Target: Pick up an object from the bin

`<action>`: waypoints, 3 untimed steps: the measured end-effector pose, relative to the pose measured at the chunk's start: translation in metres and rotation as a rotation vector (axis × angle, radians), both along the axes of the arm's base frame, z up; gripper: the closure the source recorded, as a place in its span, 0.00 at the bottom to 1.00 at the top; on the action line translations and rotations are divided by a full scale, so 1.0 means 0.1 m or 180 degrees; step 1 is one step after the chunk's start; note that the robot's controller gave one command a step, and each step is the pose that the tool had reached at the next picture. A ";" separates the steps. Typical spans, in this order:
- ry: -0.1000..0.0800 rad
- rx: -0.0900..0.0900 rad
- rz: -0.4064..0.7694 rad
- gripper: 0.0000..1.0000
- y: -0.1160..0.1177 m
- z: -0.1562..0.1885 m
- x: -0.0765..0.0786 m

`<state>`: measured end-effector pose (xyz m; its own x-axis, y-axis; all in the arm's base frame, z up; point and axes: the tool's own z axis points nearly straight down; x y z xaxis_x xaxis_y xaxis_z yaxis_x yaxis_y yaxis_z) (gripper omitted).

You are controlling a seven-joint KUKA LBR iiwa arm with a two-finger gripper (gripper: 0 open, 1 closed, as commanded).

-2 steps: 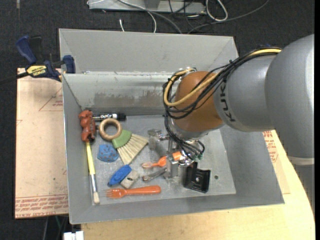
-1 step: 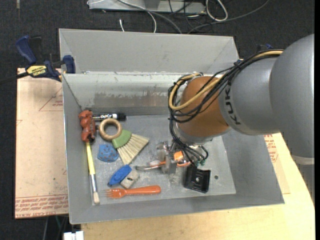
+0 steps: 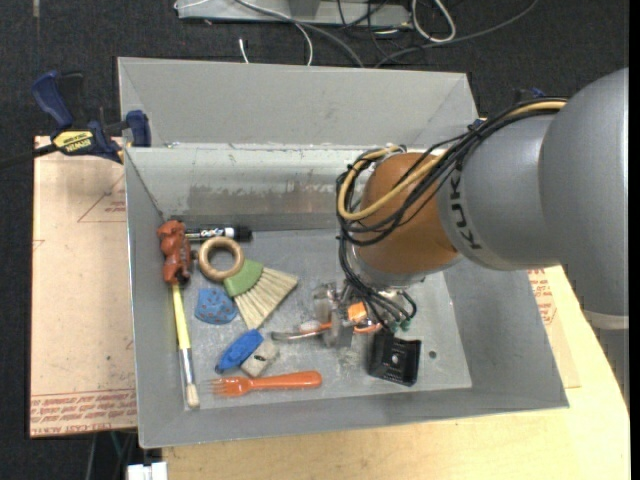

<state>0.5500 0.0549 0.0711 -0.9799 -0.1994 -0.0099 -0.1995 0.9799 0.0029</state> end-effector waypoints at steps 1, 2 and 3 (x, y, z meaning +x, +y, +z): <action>0.0004 0.0001 0.0003 1.00 0.00 0.24 -0.01; 0.0003 0.0002 0.0005 1.00 0.01 0.39 -0.01; -0.0006 0.0005 0.0007 1.00 0.02 0.58 0.00</action>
Offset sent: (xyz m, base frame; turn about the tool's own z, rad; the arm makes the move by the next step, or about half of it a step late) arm -0.0017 0.0002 0.0419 -0.0005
